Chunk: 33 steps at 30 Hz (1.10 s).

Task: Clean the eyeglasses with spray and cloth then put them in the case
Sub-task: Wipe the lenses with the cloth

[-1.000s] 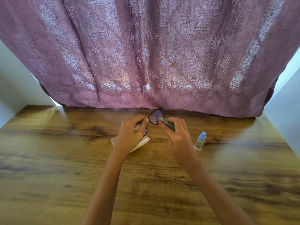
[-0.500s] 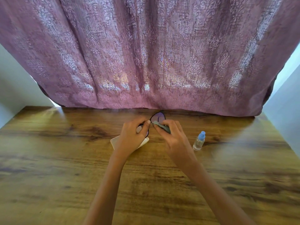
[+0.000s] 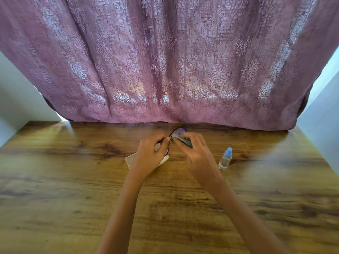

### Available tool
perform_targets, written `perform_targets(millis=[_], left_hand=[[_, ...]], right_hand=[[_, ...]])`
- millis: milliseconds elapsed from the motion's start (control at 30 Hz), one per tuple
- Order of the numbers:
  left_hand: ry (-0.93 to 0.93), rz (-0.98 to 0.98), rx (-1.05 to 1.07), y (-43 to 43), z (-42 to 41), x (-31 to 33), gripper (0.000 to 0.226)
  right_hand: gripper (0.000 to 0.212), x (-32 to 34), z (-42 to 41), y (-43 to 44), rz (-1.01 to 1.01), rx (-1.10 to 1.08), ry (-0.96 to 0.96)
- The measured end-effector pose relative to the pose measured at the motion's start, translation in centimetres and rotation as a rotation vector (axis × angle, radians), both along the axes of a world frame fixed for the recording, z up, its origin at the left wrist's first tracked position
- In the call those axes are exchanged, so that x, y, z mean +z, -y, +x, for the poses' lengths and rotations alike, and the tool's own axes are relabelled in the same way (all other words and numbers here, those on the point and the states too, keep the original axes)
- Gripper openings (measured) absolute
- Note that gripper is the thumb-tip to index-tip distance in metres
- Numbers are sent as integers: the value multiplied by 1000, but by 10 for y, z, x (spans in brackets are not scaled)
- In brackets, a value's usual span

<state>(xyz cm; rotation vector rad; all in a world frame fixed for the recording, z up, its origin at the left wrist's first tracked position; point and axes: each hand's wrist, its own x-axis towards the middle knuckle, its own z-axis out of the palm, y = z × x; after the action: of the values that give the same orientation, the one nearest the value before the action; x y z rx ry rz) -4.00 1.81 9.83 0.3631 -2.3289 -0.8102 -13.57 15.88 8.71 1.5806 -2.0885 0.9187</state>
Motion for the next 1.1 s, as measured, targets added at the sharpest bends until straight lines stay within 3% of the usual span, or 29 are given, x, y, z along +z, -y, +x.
perform_targets(millis=[167, 367, 533, 733, 933, 1100], left_hand=[[17, 2, 1, 1, 0, 0, 44], [20, -4, -14, 0, -3, -1, 43], [13, 10, -13, -1, 0, -1, 43], [13, 15, -36, -1, 0, -1, 39], [15, 12, 52, 3, 2, -5, 43], [2, 41, 64, 5, 4, -1, 43]], right_hand=[[40, 5, -13, -3, -52, -101, 47], [39, 1, -4, -3, 18, -3, -24], [38, 3, -16, -4, -31, -94, 47], [42, 1, -5, -4, 23, 19, -42], [41, -12, -23, -9, -137, -180, 146], [31, -48, -26, -19, 48, -222, 269]])
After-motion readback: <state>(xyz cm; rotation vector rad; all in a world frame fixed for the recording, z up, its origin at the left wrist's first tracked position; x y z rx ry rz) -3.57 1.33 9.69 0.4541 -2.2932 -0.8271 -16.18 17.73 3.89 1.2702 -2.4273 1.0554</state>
